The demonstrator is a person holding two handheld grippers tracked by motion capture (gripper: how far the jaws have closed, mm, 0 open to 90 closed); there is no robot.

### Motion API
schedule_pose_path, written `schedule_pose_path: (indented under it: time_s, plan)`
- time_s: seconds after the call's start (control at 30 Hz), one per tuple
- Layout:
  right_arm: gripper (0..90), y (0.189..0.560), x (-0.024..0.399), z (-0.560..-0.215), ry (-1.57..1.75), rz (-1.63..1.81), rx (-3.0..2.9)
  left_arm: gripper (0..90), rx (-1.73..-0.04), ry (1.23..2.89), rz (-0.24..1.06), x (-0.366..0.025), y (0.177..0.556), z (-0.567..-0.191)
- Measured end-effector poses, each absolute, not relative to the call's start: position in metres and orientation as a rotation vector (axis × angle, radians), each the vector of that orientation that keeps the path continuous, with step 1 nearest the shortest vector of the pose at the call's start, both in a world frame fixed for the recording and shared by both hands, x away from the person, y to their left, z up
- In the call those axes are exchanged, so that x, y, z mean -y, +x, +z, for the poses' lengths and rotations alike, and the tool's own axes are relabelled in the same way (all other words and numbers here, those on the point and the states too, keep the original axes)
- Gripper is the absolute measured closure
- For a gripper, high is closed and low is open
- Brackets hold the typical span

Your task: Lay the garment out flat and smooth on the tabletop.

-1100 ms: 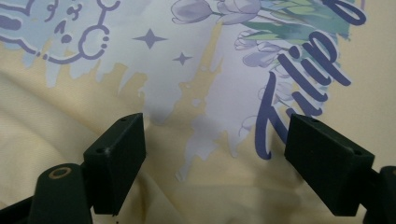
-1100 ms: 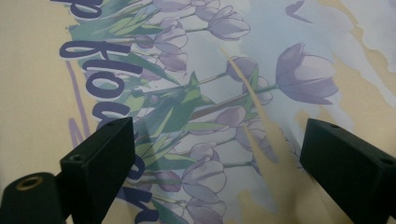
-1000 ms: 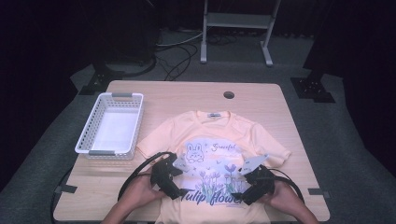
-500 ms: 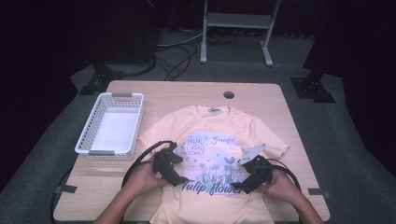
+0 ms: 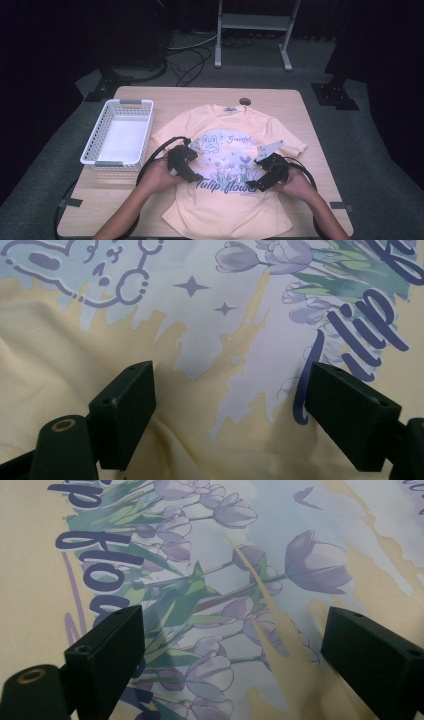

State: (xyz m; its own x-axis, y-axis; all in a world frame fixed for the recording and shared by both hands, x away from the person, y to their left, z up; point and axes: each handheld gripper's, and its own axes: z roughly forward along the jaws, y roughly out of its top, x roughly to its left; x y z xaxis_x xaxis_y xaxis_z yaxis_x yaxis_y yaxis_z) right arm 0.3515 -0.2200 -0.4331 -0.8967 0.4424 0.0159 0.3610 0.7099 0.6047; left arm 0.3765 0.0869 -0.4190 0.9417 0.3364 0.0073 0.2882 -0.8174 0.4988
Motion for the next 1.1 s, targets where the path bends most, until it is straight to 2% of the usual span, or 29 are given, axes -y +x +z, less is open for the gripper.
schedule_pose_path:
  time_s: [0.4, 0.5, 0.77, 1.1]
  plan:
    - [9.8, 0.373, 0.220, -0.432, 0.709, 0.932, -2.758, 19.4, -0.489, 2.555, 0.128, -0.085, 0.398, -0.419]
    - [9.8, 0.374, 0.223, -0.432, 0.776, 0.980, -2.693, 18.4, -0.559, 2.472, 0.100, -0.088, 0.399, -0.419]
    - [9.8, 0.364, 0.234, -0.428, 0.910, 1.123, -2.540, 11.0, -0.601, 2.363, 0.084, -0.097, 0.390, -0.413]
    - [9.8, 0.347, 0.239, -0.423, 0.923, 1.163, -2.493, 9.6, -0.613, 2.281, 0.091, -0.102, 0.376, -0.406]
